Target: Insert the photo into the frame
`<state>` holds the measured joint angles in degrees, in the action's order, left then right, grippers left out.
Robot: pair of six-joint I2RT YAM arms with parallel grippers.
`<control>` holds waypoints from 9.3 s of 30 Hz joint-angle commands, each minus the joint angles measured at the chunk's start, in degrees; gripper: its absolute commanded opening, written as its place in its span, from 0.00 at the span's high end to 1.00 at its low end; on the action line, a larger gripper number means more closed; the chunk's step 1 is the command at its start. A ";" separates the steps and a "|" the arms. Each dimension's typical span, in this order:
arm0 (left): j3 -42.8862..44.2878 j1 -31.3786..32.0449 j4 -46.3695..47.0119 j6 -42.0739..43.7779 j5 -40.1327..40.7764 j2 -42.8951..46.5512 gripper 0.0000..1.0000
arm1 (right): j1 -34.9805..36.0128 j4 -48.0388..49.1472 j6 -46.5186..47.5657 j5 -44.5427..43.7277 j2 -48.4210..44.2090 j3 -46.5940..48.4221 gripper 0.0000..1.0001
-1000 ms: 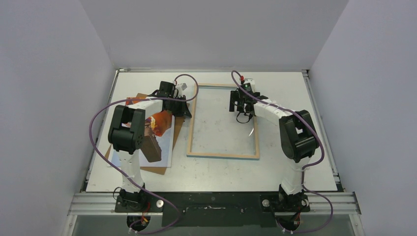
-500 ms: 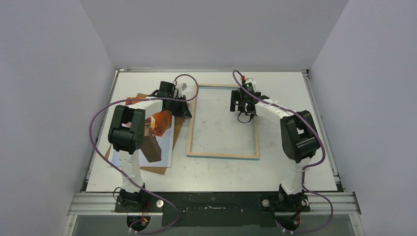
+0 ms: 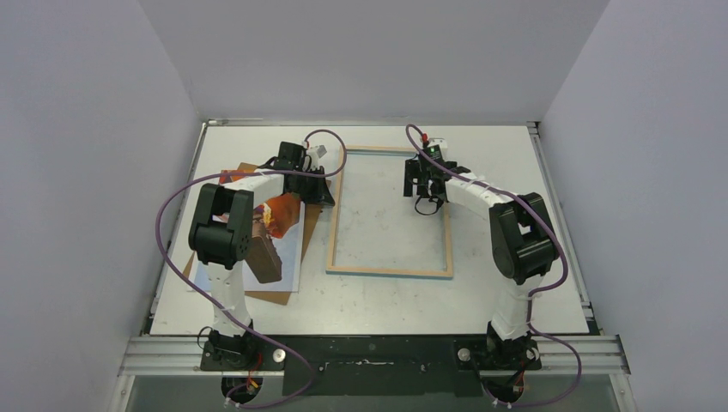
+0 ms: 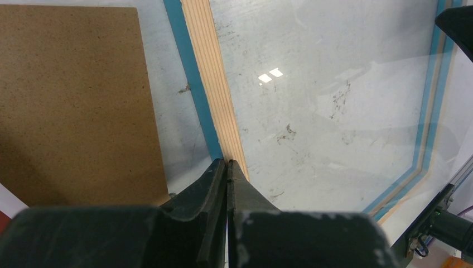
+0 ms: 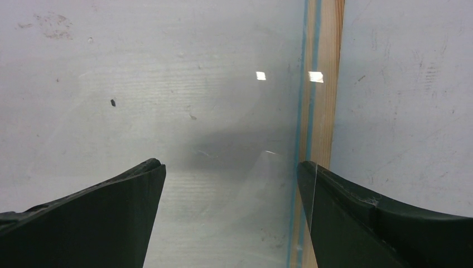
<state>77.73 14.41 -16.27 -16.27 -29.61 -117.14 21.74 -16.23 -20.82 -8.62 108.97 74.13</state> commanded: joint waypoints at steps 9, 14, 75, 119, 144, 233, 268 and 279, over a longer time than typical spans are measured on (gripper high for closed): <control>-0.30 0.49 -1.74 0.54 -0.85 -0.72 1.00 | -0.76 -0.25 1.48 -2.56 -2.93 2.19 0.10; -0.29 0.48 -1.71 0.56 -0.90 -0.72 1.00 | -1.60 0.30 1.39 -2.13 -3.69 1.67 0.10; 12.50 -41.87 -35.54 33.29 1.33 7.51 0.71 | 23.40 12.09 -15.39 17.60 28.45 39.71 0.23; 9.17 -43.33 -31.36 37.10 5.95 4.25 0.92 | 22.38 21.20 -24.27 26.67 40.54 46.59 0.60; 53.07 -33.75 -58.73 34.80 -7.78 7.75 0.59 | 14.64 18.22 1.89 33.27 5.08 45.94 0.95; 19.54 -3.74 -37.83 36.14 -0.35 -0.76 0.61 | 14.36 -8.20 -41.60 16.60 -67.04 -57.81 0.10; 28.46 0.24 -53.16 51.84 -9.43 -12.23 0.55 | 4.96 -3.55 -30.61 23.45 -62.88 -55.14 0.10; 27.45 -0.06 -55.21 51.71 -9.38 -8.12 0.74 | 4.93 -2.32 -29.19 25.13 -63.11 -53.91 0.10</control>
<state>104.53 14.55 -70.61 35.70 -37.28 -129.88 26.96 -20.56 -51.24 15.38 46.22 17.69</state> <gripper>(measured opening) 0.303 0.898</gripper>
